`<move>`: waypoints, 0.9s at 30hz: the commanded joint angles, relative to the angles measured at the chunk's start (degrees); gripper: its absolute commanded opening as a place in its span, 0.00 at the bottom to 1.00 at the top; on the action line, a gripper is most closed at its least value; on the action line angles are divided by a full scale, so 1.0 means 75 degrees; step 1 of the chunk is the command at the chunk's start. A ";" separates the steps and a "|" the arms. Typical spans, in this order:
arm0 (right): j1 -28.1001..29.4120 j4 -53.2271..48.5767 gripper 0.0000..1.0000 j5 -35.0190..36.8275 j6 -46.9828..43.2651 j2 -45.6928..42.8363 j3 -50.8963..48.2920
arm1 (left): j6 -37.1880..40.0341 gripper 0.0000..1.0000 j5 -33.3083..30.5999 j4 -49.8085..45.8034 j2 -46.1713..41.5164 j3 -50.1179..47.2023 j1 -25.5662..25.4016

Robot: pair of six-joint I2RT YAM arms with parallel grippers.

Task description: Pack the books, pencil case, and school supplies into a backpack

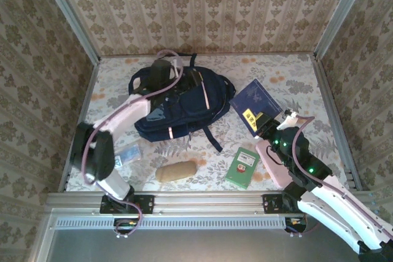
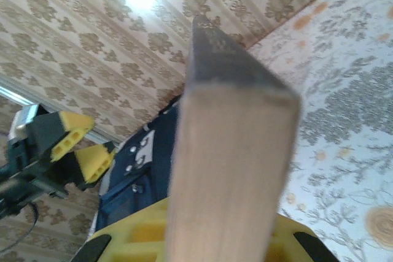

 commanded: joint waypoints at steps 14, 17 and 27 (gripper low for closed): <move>-0.0466 -0.0476 0.00 0.0178 -0.0350 -0.0821 -0.0216 | -0.0370 0.56 0.1317 0.0511 0.3320 0.2303 0.0196; -0.0597 -0.0476 0.00 0.0079 -0.0318 -0.0828 -0.0268 | -0.0318 0.54 0.1330 0.0330 0.3647 0.2648 0.0183; -0.0829 -0.0603 0.00 -0.0325 -0.0451 -0.0775 -0.0076 | 0.1067 0.08 0.1189 -0.1685 0.3917 0.3731 0.0171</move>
